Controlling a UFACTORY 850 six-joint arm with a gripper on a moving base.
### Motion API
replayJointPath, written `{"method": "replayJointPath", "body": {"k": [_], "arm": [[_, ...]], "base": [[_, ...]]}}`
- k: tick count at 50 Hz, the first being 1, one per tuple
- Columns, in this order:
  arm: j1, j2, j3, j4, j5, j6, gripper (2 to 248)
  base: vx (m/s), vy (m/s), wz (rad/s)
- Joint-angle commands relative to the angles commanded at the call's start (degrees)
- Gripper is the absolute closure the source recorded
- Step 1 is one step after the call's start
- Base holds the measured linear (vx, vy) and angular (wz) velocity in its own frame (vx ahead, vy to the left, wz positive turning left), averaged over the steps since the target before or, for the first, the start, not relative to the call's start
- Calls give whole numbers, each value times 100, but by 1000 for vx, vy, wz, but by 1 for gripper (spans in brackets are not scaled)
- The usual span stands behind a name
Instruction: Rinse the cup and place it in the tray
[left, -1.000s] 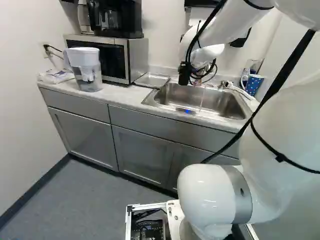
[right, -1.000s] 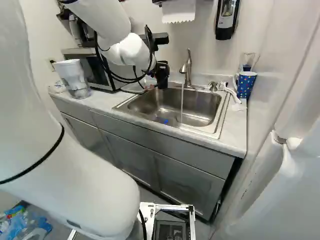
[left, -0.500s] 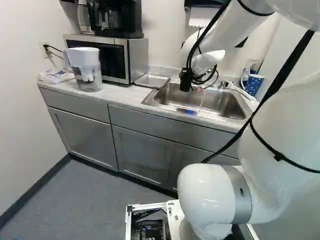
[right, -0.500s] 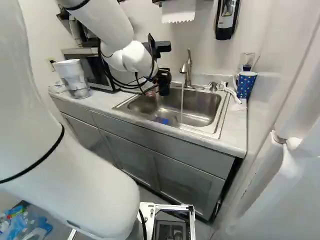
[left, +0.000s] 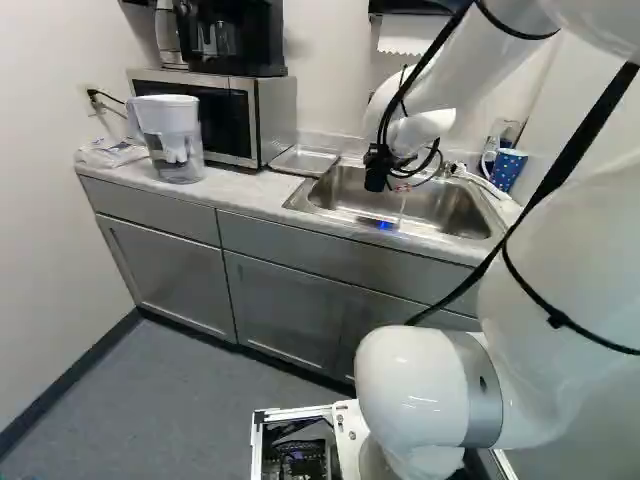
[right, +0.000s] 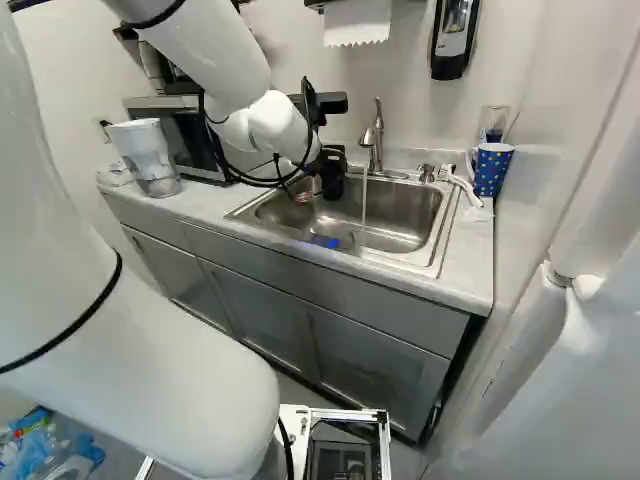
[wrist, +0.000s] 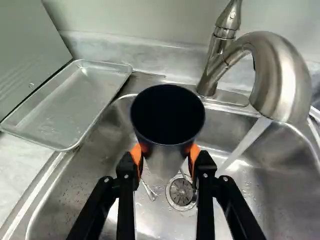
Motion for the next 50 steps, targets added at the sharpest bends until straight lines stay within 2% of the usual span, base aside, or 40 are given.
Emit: {"method": "replayJointPath", "body": {"k": [22,36,50], "arm": [[-67,100,100,0,1,0,137],[-67,-44,119,0,84,0,137],[-67,-223,137,0,376,0,137]], "base": [[0,0,0],[0,0,0],[0,0,0]]}}
